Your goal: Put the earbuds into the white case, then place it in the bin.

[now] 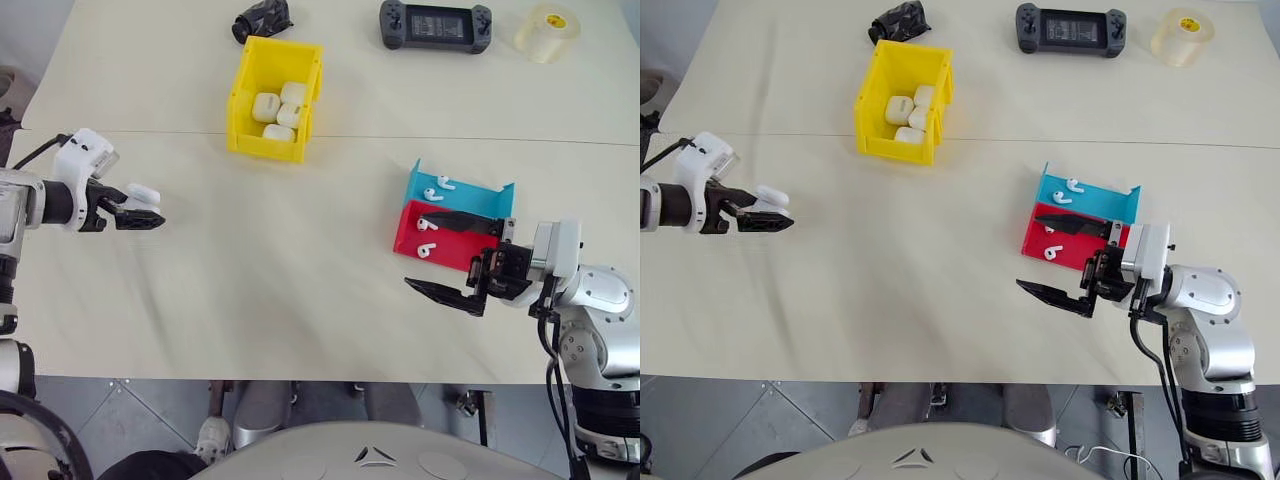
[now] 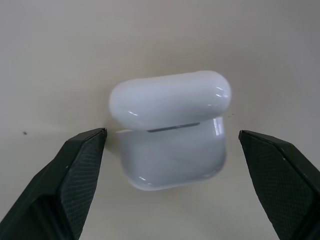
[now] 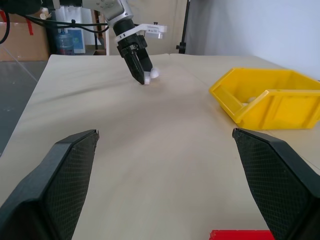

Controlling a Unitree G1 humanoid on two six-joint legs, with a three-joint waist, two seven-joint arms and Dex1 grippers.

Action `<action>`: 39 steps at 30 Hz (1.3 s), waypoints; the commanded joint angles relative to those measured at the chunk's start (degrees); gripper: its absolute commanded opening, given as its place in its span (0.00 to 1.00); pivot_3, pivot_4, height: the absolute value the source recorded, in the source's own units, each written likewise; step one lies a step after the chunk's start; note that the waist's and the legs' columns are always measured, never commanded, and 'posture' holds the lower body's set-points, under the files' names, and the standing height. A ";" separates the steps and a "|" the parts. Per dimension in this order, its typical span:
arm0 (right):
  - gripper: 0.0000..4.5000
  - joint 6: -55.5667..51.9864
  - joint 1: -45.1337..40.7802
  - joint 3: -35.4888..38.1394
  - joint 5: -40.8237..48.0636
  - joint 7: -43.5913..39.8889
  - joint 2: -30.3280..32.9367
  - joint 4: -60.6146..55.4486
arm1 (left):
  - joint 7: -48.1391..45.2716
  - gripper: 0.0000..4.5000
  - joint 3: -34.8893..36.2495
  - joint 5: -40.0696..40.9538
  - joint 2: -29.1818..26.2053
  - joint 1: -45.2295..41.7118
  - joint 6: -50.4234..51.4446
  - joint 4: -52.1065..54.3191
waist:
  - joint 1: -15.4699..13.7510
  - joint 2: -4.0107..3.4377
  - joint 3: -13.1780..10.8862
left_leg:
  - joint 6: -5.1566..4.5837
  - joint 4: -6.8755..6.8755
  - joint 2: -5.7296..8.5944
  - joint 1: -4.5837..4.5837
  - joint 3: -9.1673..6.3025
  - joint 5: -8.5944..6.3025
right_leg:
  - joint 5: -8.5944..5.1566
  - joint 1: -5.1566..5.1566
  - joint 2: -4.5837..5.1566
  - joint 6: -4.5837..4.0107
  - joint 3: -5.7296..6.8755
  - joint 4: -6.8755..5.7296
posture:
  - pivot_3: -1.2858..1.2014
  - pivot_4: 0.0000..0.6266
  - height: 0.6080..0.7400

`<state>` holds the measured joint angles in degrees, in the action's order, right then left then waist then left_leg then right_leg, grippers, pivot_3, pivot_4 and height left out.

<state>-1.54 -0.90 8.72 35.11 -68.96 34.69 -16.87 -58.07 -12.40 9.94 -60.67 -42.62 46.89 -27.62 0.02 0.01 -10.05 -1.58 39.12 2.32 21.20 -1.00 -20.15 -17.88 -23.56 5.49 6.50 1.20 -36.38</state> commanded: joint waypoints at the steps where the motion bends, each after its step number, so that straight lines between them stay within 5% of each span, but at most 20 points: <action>1: 1.00 1.91 0.23 -0.12 -0.10 0.25 -0.93 -0.80 | -3.71 1.00 -2.76 -3.67 -0.23 -1.75 -0.52 -1.80 | 0.02 0.00 0.00 | 0.00 0.00 0.01 0.00 0.01 0.00 | 0.00 0.00 0.00 0.00 -0.02 -0.01 | 0.52 0.24 1.00; 5: 1.00 2.41 -0.01 -0.30 -0.40 0.14 -1.32 -0.29 | -3.86 1.00 -2.96 -6.10 0.77 -2.92 -1.49 -3.59 | 0.03 0.00 0.00 | -0.01 0.01 0.02 -0.01 0.01 0.00 | 0.00 -0.03 0.01 0.00 -0.03 -0.08 | 0.52 0.24 1.00; 12: 1.00 3.36 -0.39 -0.54 -0.74 -0.07 -1.64 0.87 | -4.35 0.64 -1.11 -6.88 1.63 -2.34 -0.23 -3.37 | 0.05 0.00 0.00 | -0.02 0.06 0.02 -0.02 0.01 0.01 | 0.00 -0.02 0.02 0.00 -0.06 -0.14 | 0.52 0.24 1.00; 18: 1.00 4.28 -0.48 -0.63 -1.09 -0.28 -1.67 2.06 | -3.50 0.63 7.17 -1.93 2.56 2.09 -1.44 2.25 | 0.04 0.00 0.00 | -0.02 0.06 0.01 -0.01 0.00 0.01 | 0.00 -0.04 0.03 0.00 -0.06 -0.14 | 0.52 0.24 1.00; 23: 1.00 4.62 0.04 0.10 -1.22 -0.78 -0.94 2.94 | -3.64 0.63 23.07 8.38 9.98 11.51 -18.78 13.06 | -0.20 0.00 0.00 | -0.02 0.10 -0.01 0.04 -0.07 0.01 | 0.00 -0.02 0.08 0.00 -0.02 -0.09 | 0.52 0.24 1.00; 28: 1.00 4.46 0.99 1.96 -1.03 -1.25 1.00 3.57 | -4.64 0.63 31.39 15.67 19.10 18.65 -34.13 21.21 | -0.15 0.03 -0.01 | -0.02 0.12 0.01 0.06 -0.05 0.00 | 0.00 -0.02 0.09 0.00 0.04 -0.06 | 0.52 0.24 1.00; 39: 1.00 3.77 4.36 8.79 -0.27 -1.90 6.99 3.01 | -7.07 0.63 23.08 11.97 30.55 30.98 -57.91 30.74 | -0.14 0.03 0.00 | 0.01 0.14 -0.02 -0.06 0.00 0.02 | 0.01 0.14 0.06 0.02 0.00 0.29 | 0.52 0.24 1.00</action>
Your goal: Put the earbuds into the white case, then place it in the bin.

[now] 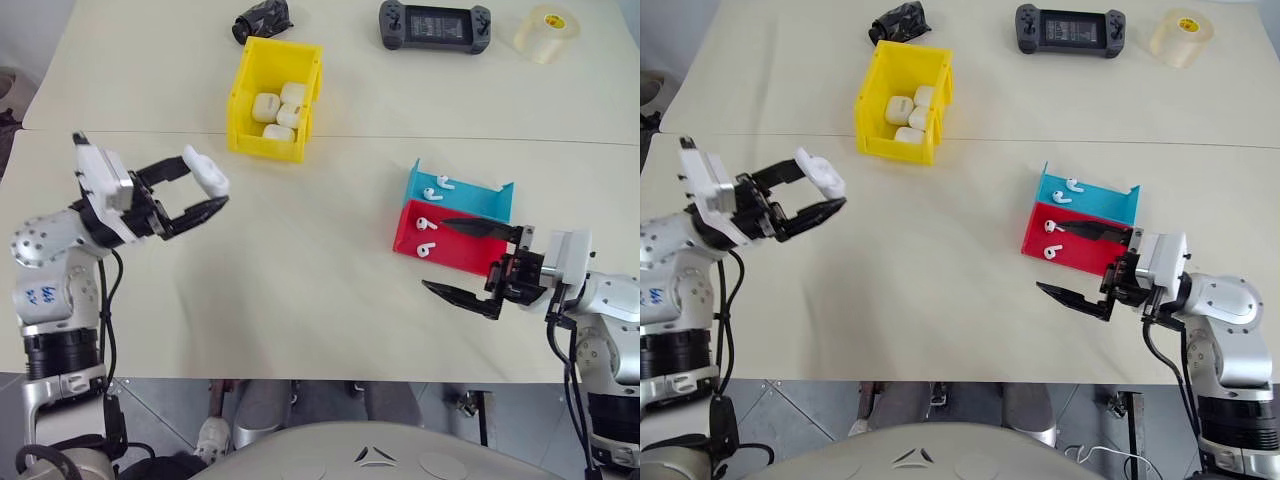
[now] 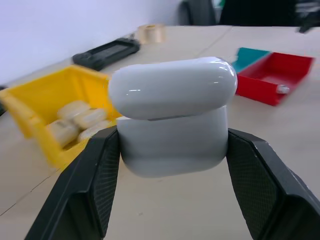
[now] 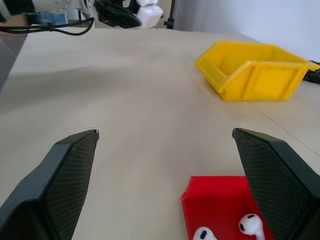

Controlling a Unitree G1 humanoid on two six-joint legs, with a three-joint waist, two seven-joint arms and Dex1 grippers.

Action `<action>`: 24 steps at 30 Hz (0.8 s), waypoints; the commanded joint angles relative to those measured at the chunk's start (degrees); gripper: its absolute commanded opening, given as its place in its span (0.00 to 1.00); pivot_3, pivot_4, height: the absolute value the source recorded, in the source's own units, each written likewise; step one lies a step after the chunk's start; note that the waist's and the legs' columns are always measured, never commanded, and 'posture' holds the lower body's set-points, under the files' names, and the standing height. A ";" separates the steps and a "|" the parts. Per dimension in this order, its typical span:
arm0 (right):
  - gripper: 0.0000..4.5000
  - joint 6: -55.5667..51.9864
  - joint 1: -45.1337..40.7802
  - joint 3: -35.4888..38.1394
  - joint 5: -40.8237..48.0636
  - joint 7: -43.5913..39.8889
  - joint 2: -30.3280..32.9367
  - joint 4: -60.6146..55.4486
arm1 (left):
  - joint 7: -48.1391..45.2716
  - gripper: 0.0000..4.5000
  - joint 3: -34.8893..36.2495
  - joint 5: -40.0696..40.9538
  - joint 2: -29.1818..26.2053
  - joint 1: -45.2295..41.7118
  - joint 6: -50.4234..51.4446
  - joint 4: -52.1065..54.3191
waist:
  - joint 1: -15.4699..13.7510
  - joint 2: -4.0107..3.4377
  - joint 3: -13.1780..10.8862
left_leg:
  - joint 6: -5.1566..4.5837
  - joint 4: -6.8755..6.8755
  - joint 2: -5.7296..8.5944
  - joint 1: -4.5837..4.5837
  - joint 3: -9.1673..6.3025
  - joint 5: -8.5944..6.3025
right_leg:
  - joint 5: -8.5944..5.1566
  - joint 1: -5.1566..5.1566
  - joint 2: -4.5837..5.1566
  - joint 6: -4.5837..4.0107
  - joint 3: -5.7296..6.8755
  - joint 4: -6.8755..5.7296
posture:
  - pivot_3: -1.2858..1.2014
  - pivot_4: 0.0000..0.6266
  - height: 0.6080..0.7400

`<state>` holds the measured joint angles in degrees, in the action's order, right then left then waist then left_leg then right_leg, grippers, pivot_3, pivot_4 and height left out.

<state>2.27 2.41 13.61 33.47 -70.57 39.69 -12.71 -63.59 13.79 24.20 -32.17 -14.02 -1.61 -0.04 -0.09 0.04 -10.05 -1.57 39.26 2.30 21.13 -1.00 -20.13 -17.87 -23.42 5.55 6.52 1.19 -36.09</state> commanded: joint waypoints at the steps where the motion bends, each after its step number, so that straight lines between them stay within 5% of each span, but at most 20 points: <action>1: 1.00 -0.09 1.61 4.71 1.51 -0.36 2.53 -1.31 | -0.98 0.63 -3.90 -3.10 3.15 2.96 -11.97 3.01 | -0.08 0.00 0.00 | 0.00 0.00 0.00 0.00 0.00 0.00 | 0.00 0.00 0.00 0.00 0.00 0.01 | 0.52 0.24 1.00; 10: 1.00 -1.47 6.78 10.21 2.33 0.16 5.33 -4.28 | 0.97 0.63 -13.85 -7.58 11.08 9.14 -24.93 2.68 | -0.89 -0.09 0.06 | -0.03 -0.02 0.00 0.00 0.05 -0.02 | 0.02 0.04 -0.01 0.04 -0.01 0.13 | 0.52 0.24 1.00; 17: 1.00 -6.79 11.33 14.71 2.07 0.03 10.33 -8.01 | 3.48 0.63 -21.39 -7.35 19.49 3.60 -25.29 0.96 | -1.68 -0.12 0.08 | -0.08 -0.01 0.05 0.01 0.05 0.02 | 0.05 0.07 0.01 0.09 -0.01 0.13 | 0.52 0.24 1.00; 24: 1.00 -12.95 15.17 17.75 -2.72 0.40 17.52 -9.00 | -0.16 0.63 -25.29 -3.86 20.40 2.20 -25.12 0.49 | -1.28 -0.09 0.10 | -0.11 -0.02 0.00 -0.01 0.12 0.02 | 0.07 0.07 -0.07 0.12 -0.02 0.15 | 0.52 0.24 1.00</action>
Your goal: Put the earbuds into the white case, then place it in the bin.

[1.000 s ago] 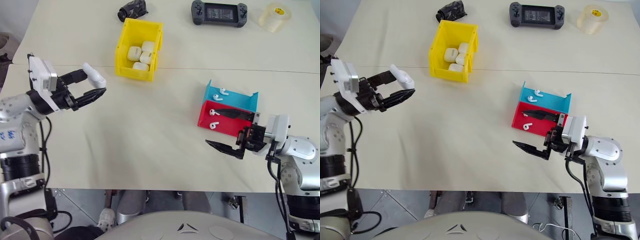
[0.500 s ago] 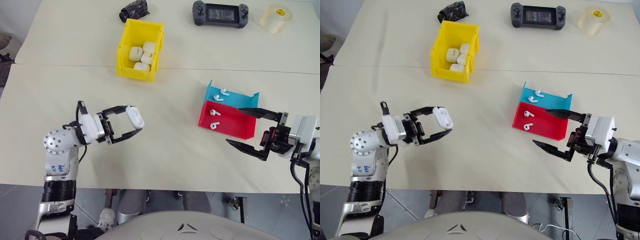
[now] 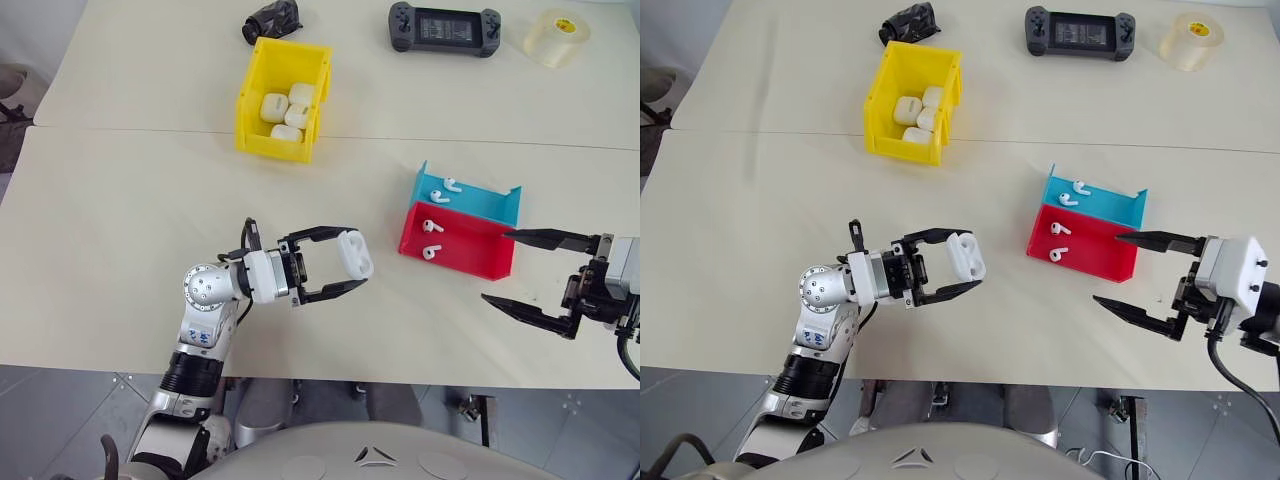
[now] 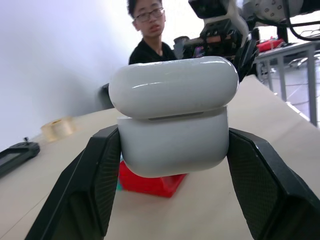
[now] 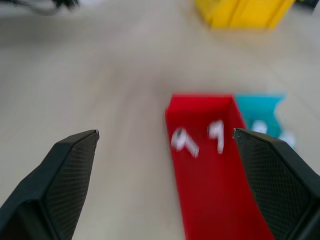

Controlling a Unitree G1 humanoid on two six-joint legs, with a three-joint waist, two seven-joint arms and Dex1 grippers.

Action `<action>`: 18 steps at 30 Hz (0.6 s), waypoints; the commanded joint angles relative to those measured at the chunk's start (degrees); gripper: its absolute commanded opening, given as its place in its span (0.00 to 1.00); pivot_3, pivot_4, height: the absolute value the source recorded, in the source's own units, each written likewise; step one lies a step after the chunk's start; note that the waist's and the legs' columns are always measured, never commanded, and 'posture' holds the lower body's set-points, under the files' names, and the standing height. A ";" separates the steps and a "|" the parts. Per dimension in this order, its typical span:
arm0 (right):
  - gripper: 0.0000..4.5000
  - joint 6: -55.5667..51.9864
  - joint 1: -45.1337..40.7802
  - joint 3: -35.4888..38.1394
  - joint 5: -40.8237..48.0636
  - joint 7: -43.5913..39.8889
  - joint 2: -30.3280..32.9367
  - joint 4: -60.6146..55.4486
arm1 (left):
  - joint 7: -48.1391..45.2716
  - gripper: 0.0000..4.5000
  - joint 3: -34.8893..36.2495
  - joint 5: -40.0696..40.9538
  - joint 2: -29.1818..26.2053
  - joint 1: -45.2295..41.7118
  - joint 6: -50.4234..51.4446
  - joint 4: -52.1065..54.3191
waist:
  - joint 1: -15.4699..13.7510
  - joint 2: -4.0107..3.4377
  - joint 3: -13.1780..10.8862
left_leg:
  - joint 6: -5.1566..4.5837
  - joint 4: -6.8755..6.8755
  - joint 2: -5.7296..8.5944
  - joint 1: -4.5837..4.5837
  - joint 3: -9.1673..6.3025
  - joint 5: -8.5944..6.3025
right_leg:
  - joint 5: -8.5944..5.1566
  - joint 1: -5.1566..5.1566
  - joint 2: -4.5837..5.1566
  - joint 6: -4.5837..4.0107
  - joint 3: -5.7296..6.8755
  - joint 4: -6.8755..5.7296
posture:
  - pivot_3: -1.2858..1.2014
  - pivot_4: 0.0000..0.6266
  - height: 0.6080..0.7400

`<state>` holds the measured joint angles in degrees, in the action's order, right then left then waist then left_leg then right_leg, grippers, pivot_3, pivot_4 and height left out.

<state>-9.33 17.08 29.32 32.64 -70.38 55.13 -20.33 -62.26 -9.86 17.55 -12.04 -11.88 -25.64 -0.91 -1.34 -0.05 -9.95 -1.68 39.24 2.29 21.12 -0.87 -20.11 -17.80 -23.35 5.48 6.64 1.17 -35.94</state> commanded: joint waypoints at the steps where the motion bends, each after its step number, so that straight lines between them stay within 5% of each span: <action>1: 1.00 -3.29 -0.16 1.29 -1.74 -0.01 3.71 -2.06 | -2.79 0.63 -2.66 4.08 0.26 0.04 -0.16 1.99 | -0.05 0.00 0.00 | 0.00 0.02 0.00 0.00 0.00 0.02 | 0.00 0.01 0.01 0.00 -0.01 0.00 | 0.52 0.24 1.00; 9: 1.00 -12.26 -14.91 -14.89 -6.82 2.15 13.45 -6.52 | -7.64 0.63 -4.85 8.18 -0.16 -0.23 -0.70 2.20 | 0.05 -0.05 0.02 | 0.02 0.06 -0.05 0.00 -0.03 0.05 | -0.01 0.00 0.01 -0.02 -0.02 0.05 | 0.52 0.24 1.00; 18: 1.00 -13.08 -39.62 -40.77 -23.15 -1.48 10.80 -0.61 | -11.93 0.63 -5.15 10.54 -1.65 1.22 -0.66 2.38 | 0.18 -0.05 0.02 | 0.01 0.07 0.00 0.09 -0.09 0.04 | -0.01 -0.03 0.06 -0.01 0.07 0.16 | 0.52 0.24 1.00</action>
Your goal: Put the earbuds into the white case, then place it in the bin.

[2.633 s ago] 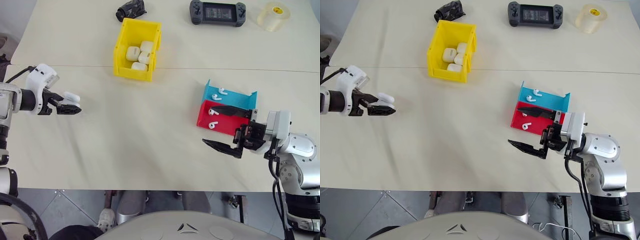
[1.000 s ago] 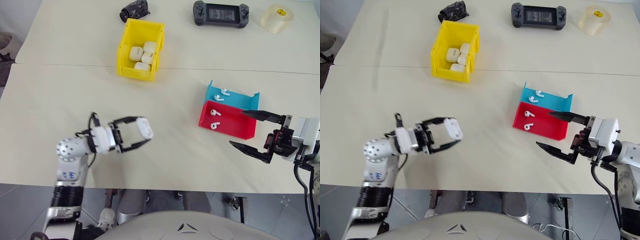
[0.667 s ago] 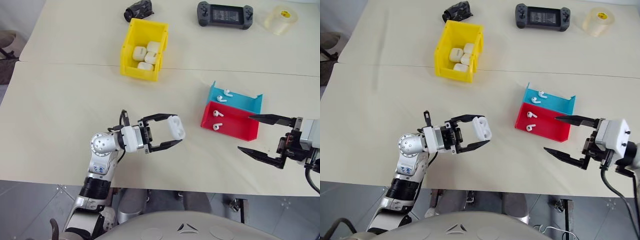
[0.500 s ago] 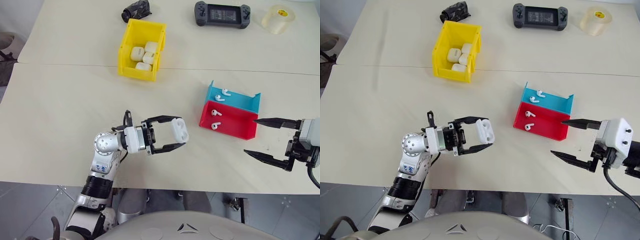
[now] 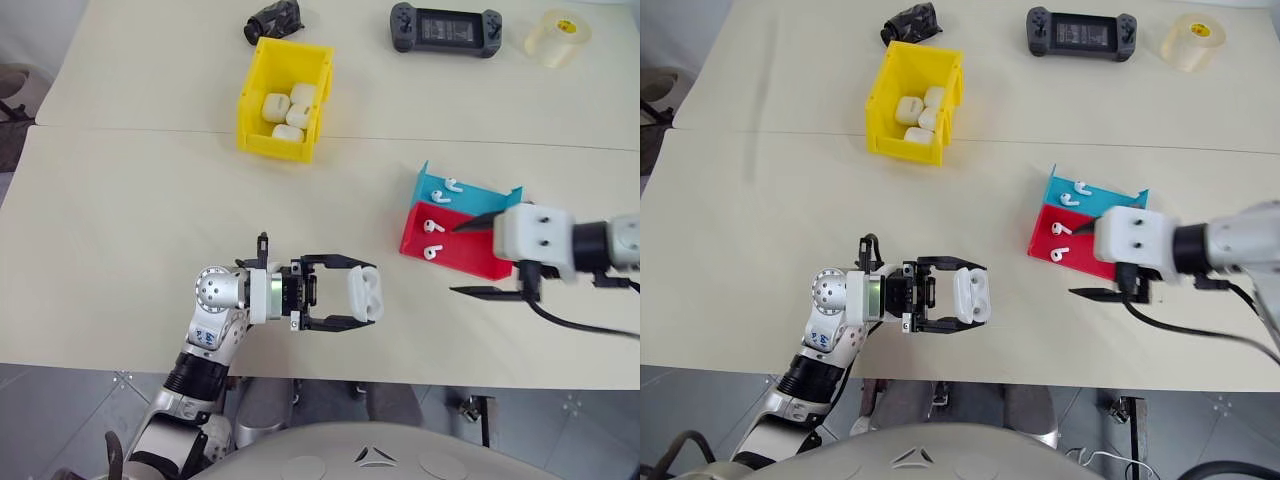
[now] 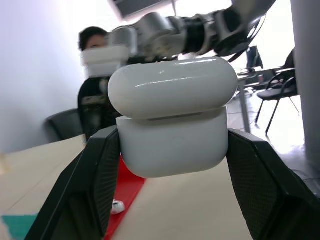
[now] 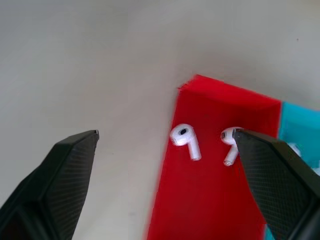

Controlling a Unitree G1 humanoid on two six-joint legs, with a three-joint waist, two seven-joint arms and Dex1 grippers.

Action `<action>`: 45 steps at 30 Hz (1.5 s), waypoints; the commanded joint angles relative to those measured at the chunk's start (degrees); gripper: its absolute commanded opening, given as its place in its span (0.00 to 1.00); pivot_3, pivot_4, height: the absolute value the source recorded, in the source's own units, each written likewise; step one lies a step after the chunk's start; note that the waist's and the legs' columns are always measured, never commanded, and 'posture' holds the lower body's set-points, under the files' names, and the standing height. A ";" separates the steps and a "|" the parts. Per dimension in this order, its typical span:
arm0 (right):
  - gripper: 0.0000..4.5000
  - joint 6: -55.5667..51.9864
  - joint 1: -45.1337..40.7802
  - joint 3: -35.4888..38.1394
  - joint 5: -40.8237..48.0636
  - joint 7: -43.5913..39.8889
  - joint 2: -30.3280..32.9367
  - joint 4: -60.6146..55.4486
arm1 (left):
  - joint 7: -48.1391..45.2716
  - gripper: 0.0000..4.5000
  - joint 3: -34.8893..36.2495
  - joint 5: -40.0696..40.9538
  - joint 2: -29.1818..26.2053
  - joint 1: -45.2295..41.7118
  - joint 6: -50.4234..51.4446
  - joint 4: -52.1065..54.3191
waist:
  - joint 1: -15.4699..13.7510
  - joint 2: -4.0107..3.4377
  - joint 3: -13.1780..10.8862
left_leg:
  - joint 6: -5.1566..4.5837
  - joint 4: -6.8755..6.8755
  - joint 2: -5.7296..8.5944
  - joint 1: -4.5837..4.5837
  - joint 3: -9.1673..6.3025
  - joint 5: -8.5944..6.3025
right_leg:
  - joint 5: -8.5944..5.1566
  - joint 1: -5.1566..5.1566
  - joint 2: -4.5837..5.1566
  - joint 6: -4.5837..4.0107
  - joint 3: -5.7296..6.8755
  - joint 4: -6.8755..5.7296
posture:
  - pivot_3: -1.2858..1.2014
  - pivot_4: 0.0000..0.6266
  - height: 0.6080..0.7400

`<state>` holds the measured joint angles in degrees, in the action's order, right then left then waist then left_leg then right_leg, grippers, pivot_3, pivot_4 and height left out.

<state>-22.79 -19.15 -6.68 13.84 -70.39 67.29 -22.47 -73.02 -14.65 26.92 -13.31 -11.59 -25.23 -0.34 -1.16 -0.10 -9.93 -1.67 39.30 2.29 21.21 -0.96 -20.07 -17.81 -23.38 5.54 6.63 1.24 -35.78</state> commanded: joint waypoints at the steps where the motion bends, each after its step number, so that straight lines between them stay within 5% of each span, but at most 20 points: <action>1: 1.00 0.61 -4.98 -6.29 -5.57 -1.74 -2.18 2.38 | -1.27 0.63 -0.27 1.18 -0.64 1.23 -0.83 1.88 | -0.04 -0.01 0.00 | 0.01 -0.01 -0.01 0.02 0.00 0.00 | 0.00 -0.01 -0.02 0.00 0.01 0.02 | 0.52 0.24 1.00; 17: 1.00 13.72 -14.42 -14.96 -18.23 -7.40 -7.43 15.51 | -0.32 0.63 0.30 0.51 -1.59 2.58 -0.37 3.47 | -0.01 -0.01 0.00 | 0.01 -0.02 0.03 0.06 0.00 0.00 | 0.00 -0.07 0.02 -0.01 0.02 -0.06 | 0.52 0.24 1.00; 23: 0.64 15.94 -14.47 -15.18 -19.41 -8.84 -8.81 16.33 | 0.96 0.63 0.77 0.09 -1.65 2.61 -0.51 3.68 | -0.01 -0.01 0.00 | 0.01 -0.02 0.02 0.05 0.00 0.01 | 0.00 -0.07 0.01 -0.01 0.02 -0.07 | 0.52 0.24 1.00; 33: 0.64 19.05 -16.06 -15.17 -21.09 -10.47 -10.36 18.56 | 1.40 0.63 0.92 0.16 -2.28 2.80 -0.52 3.74 | 0.03 -0.01 0.00 | 0.01 -0.02 0.02 0.04 0.00 0.01 | 0.00 -0.06 0.01 -0.01 0.02 -0.07 | 0.52 0.24 1.00; 39: 0.30 19.91 -16.27 -14.99 -21.91 -10.96 -10.78 19.46 | 1.60 0.63 1.04 0.02 -2.30 2.64 -0.76 3.64 | 0.01 -0.01 0.00 | 0.02 -0.02 0.03 0.04 0.00 0.01 | 0.00 -0.06 0.01 -0.01 0.02 -0.07 | 0.52 0.24 1.00; 45: 0.30 19.67 -16.38 -14.90 -22.27 -11.34 -11.18 19.16 | 1.71 0.63 1.08 -0.05 -2.44 2.59 -0.69 3.79 | 0.09 -0.01 0.00 | 0.03 -0.02 0.02 0.03 0.00 0.01 | 0.00 -0.06 0.01 -0.01 0.02 -0.07 | 0.52 0.24 1.00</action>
<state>-3.39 -34.87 -22.32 -8.08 -81.10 56.05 -2.75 -72.01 -13.92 26.67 -15.73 -9.03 -25.12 1.38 -1.07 -0.11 -9.94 -1.64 39.29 2.31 21.24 -0.96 -20.05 -17.82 -23.44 5.55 6.62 1.27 -35.85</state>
